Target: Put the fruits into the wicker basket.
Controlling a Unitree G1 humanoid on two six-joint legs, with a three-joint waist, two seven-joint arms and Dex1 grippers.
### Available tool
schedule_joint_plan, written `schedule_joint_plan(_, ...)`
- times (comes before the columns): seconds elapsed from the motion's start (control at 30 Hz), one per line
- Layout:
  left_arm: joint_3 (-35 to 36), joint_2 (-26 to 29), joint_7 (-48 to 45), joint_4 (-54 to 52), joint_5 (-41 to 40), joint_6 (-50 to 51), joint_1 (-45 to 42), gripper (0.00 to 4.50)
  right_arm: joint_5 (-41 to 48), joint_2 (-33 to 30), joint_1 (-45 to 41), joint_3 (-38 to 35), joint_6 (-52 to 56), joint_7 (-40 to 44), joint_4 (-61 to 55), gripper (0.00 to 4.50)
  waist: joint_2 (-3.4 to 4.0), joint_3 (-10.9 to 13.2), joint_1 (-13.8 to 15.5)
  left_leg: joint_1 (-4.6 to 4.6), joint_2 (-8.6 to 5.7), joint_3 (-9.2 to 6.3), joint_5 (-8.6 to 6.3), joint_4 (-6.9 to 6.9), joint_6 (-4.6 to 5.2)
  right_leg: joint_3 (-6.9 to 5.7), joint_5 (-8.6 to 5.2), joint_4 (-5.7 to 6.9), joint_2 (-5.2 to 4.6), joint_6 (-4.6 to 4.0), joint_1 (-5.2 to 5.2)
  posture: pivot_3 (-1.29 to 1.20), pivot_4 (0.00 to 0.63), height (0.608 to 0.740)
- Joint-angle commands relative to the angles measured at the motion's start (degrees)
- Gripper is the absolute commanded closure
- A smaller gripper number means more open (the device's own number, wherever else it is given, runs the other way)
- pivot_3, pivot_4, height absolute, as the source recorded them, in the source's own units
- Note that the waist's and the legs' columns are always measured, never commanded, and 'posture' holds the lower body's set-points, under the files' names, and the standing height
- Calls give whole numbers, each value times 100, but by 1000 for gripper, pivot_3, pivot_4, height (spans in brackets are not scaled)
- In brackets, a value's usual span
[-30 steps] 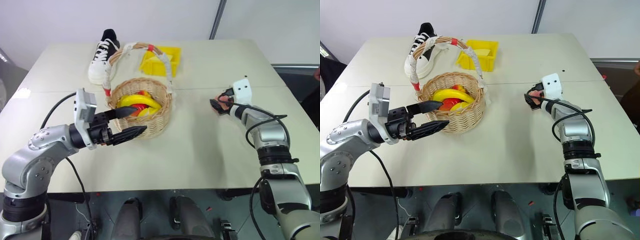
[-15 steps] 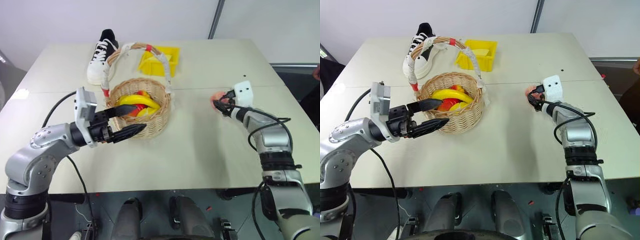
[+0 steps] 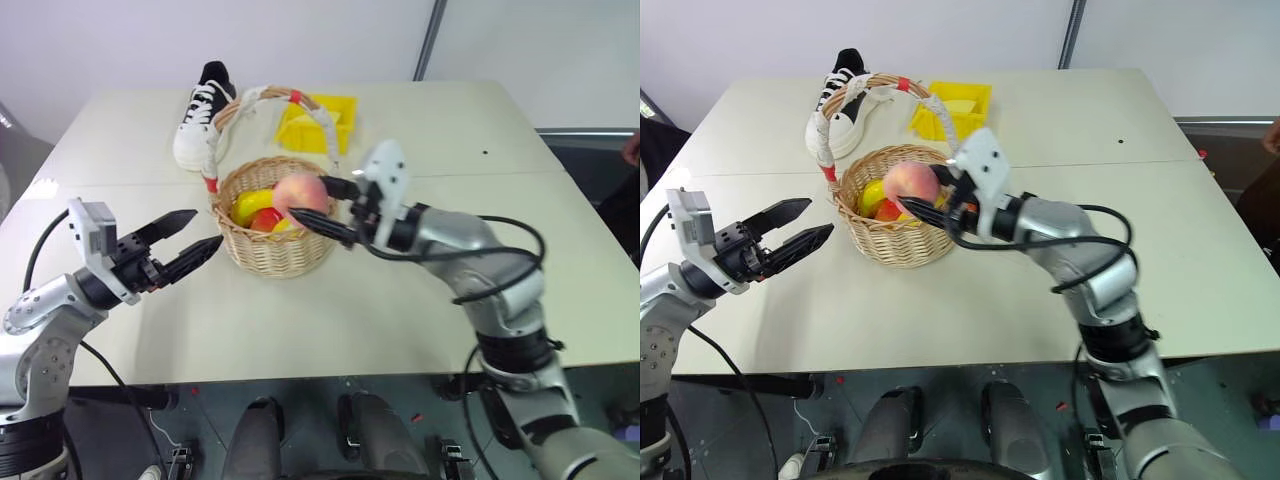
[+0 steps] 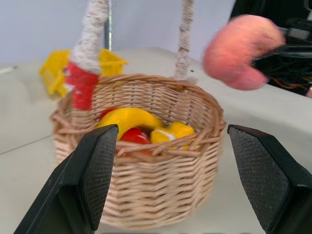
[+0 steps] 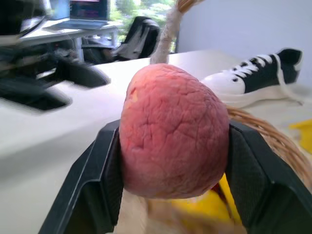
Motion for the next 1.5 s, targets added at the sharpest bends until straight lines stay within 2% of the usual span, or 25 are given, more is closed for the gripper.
schedule_joint_plan(0.03, 175, -28, 92, -255, -93, -107, 54, 660, -377, 301, -294, 54, -34, -514, 422, 2050, -4, -2, 12, -10, -1, 0, 0, 0, 0, -1, -2, -6, -2, 3, -4, 0, 150, 740)
schedule_joint_plan(0.07, 171, -43, 122, -294, -112, -103, 67, 660, -421, 408, -359, 58, -55, -582, 572, 2050, -4, -3, 4, -20, -1, 0, 0, 0, 0, -1, -1, -13, -2, 4, -9, 0, 150, 740)
schedule_joint_plan(0.2, 127, -81, 217, -407, -157, -70, 58, 660, -587, 516, -431, 97, -205, -579, 747, 221, -4, -3, -5, -55, -1, 2, 0, 0, 0, -1, 11, -16, -1, 23, -42, 0, 150, 740)
schedule_joint_plan(0.23, 117, -84, 235, -424, -164, -57, 53, 660, -637, 501, -428, 103, -289, -566, 712, 46, -4, -2, -8, -55, -1, 2, 0, -2, 0, -1, 11, -16, 0, 24, -43, 0, 150, 740)
schedule_joint_plan(0.3, 117, -78, 276, -465, -224, -10, 67, 660, -609, 413, -343, 18, -330, -505, 477, 46, -4, -2, -18, -55, 1, 1, 0, -4, 1, -1, 11, -15, 3, 25, -45, 0, 150, 740)
schedule_joint_plan(0.4, 118, -63, 286, -475, -262, -1, 84, 660, 79, 88, 78, -350, -328, 195, -219, 46, -4, -2, -17, -54, 2, 0, 0, -4, 1, -2, 11, -14, 5, 24, -46, 0, 150, 740)
schedule_joint_plan(0.5, 90, -70, 264, -460, -282, -4, 68, 660, 370, -221, 421, -708, -314, 451, -507, 46, -4, -2, -13, -54, 1, 0, -1, -4, 2, -3, 8, -14, 4, 29, -42, 0, 150, 740)
schedule_joint_plan(0.67, -33, -146, 212, -442, -473, 30, -87, 660, -15, -256, 462, -824, -375, -49, 59, 46, -4, -2, -54, -46, 1, 3, -1, 1, 2, -3, 0, -13, 6, 11, -40, 0, 150, 740)
schedule_joint_plan(0.93, -147, -178, 268, -427, -423, -5, -171, 660, -573, 412, -127, -742, -1304, -405, 1681, 46, -3, -2, -145, -45, 4, 2, -1, -3, 2, 1, 14, 0, 14, 22, -44, 0, 150, 740)
schedule_joint_plan(1.03, -95, -179, 300, -511, -458, -8, -121, 660, -562, 547, -200, -879, -1477, -482, 1965, 951, -3, -2, -153, -47, 3, 2, -1, -3, 2, 1, 12, -1, 11, 28, -44, 0, 150, 740)
schedule_joint_plan(1.17, -73, -216, 340, -611, -484, -19, -6, 660, -382, 544, -149, -956, -1461, -387, 1752, 2909, -3, -2, -160, -49, 3, 2, -1, -3, 2, 1, 12, -1, 10, 29, -45, 0, 150, 740)
schedule_joint_plan(1.2, -92, -233, 351, -622, -474, -30, 16, 660, -345, 536, -129, -986, -1447, -379, 1686, 3569, -3, -2, -161, -49, 3, 2, -1, -3, 2, 1, 12, -1, 10, 29, -45, 0, 150, 740)
schedule_joint_plan(1.27, -142, -263, 373, -621, -448, -49, 14, 660, -299, 489, -90, -1035, -1406, -364, 1565, 4458, -3, -2, -161, -48, 4, 1, -1, -4, 2, 1, 12, 0, 10, 29, -46, 0, 150, 740)
schedule_joint_plan(1.4, -235, -282, 379, -548, -400, -59, -98, 660, -249, 260, 18, -1265, -1391, -383, 1226, 4458, -2, -1, -156, -48, 3, 0, -1, -3, 2, 1, 11, 1, 11, 29, -46, 0, 150, 740)
schedule_joint_plan(1.5, -289, -268, 347, -456, -386, -70, -194, 660, -136, -143, 145, -1788, -1332, -487, 944, 4458, -1, 0, -108, -53, 1, 0, -1, -1, 2, 0, 11, -1, 8, 29, -47, 0, 150, 740)
